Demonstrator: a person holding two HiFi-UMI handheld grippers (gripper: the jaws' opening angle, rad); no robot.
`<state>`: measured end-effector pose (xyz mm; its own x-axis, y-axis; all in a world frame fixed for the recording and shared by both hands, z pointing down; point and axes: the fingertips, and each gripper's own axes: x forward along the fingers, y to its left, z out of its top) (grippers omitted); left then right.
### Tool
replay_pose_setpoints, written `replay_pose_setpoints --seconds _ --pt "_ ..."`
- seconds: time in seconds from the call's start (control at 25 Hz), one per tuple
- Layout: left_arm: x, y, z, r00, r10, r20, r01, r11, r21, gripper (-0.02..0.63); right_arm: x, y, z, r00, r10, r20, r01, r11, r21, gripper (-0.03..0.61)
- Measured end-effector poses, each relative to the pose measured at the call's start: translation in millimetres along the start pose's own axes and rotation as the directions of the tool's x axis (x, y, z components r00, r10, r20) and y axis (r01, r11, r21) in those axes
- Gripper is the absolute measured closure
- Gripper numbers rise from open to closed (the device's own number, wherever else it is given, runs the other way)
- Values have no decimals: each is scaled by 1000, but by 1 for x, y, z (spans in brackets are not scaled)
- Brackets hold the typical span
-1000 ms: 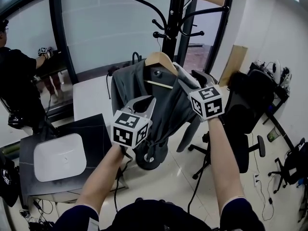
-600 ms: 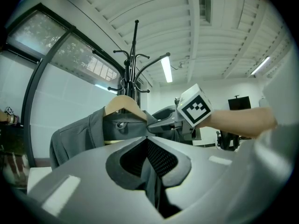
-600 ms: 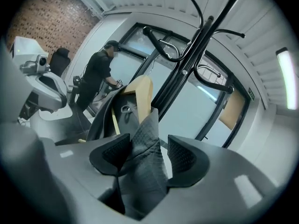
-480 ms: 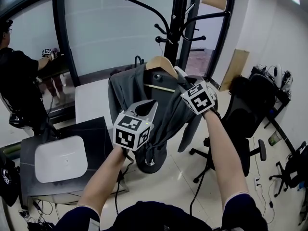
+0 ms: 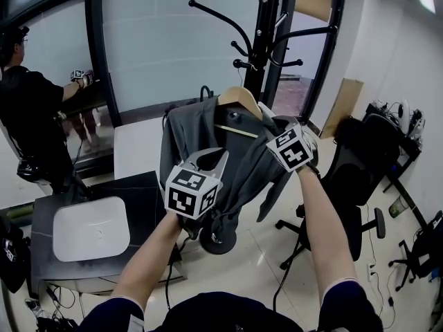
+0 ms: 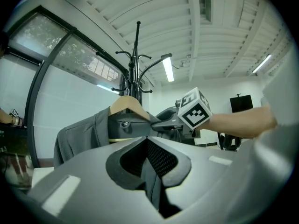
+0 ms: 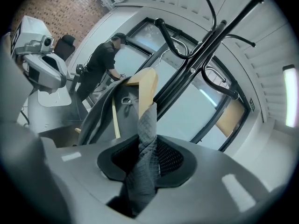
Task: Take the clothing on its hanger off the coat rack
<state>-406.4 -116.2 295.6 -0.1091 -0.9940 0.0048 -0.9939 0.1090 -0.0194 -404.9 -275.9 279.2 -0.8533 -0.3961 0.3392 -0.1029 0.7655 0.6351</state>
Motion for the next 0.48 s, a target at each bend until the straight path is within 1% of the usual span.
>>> replay_pose_setpoints --seconds 0.2,0.32,0.48 --pt "-5 -2 2 1000 -5 6 5 1000 1 601 -13 -4 4 999 -35 9 35 999 -28 472" --pt "-8 -5 3 1000 -13 8 13 1000 3 601 -28 -12 18 997 -64 29 66 997 -51 474" --pt "-9 -11 7 999 -31 20 31 1000 4 601 -39 -14 33 997 -70 32 72 993 -88 472"
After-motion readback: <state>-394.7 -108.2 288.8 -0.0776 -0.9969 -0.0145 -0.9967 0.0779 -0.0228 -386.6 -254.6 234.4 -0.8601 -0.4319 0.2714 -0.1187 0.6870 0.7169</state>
